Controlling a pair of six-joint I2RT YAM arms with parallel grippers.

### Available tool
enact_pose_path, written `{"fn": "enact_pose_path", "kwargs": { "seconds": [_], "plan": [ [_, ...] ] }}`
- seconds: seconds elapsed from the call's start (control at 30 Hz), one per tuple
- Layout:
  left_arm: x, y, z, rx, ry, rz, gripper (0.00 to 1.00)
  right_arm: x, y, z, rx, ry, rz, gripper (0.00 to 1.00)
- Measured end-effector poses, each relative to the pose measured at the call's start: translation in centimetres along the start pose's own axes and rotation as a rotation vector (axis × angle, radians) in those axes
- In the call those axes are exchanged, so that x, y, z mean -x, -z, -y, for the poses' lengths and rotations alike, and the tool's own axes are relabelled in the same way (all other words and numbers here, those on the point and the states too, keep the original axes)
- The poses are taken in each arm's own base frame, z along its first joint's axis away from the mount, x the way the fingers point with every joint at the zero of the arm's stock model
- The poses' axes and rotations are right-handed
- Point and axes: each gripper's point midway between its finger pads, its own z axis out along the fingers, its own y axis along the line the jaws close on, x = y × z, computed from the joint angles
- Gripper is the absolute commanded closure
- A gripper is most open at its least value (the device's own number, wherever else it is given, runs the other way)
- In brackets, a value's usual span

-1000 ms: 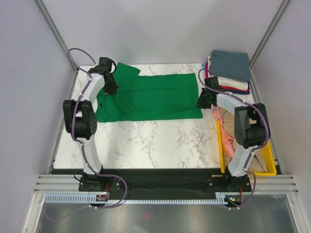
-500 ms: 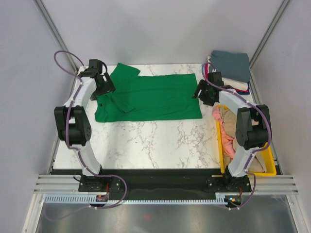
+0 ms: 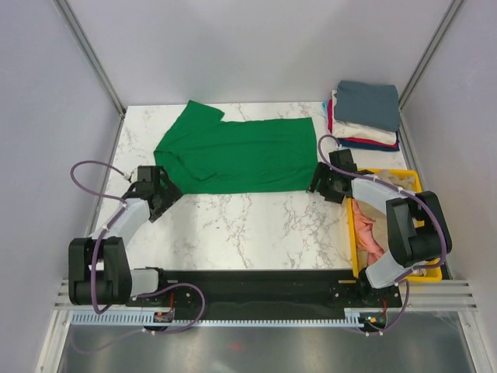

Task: Fold and stack the t-shirts

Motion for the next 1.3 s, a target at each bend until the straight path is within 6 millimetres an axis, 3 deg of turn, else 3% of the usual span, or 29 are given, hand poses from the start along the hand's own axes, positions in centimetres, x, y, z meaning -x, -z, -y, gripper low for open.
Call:
{"fn": "enact_pose_path", "kwargs": {
  "seconds": [0.13,0.47,0.57,0.73,0.87,0.97,1.1,1.3],
  "plan": [
    [-0.3,-1.4,-1.4,0.009,0.074,0.03,0.07,0.9,-0.4,-0.1,0.011,-0.006,0.034,0.24],
    [5.0,-2.2,-1.1,-0.027,0.176,0.239,0.11,2.7,-1.3,-0.1,0.033,-0.023,0.089,0.29],
    [5.4,-2.9,-1.1,-0.024,0.19,0.25,0.16,3.3,-1.7,-0.2,0.04,-0.025,0.101,0.39],
    [5.0,-4.1,-1.5,-0.007,0.207,0.233,0.29,3.6,-2.2,0.0,0.04,-0.031,0.108,0.5],
    [5.2,-4.8,-1.5,-0.007,0.228,0.233,0.45,3.7,-2.4,0.2,0.037,-0.033,0.108,0.71],
    [5.8,-5.3,-1.5,-0.01,0.247,0.232,0.67,3.5,-2.6,0.3,0.037,-0.032,0.102,0.87],
    [7.0,-5.9,-1.7,-0.034,0.284,0.239,0.98,3.4,-2.8,0.1,0.047,-0.033,0.094,1.0],
    [8.2,-5.5,-1.5,-0.086,0.315,0.253,0.98,3.1,-2.7,-0.2,0.062,-0.033,0.079,1.0]
  ]
}}
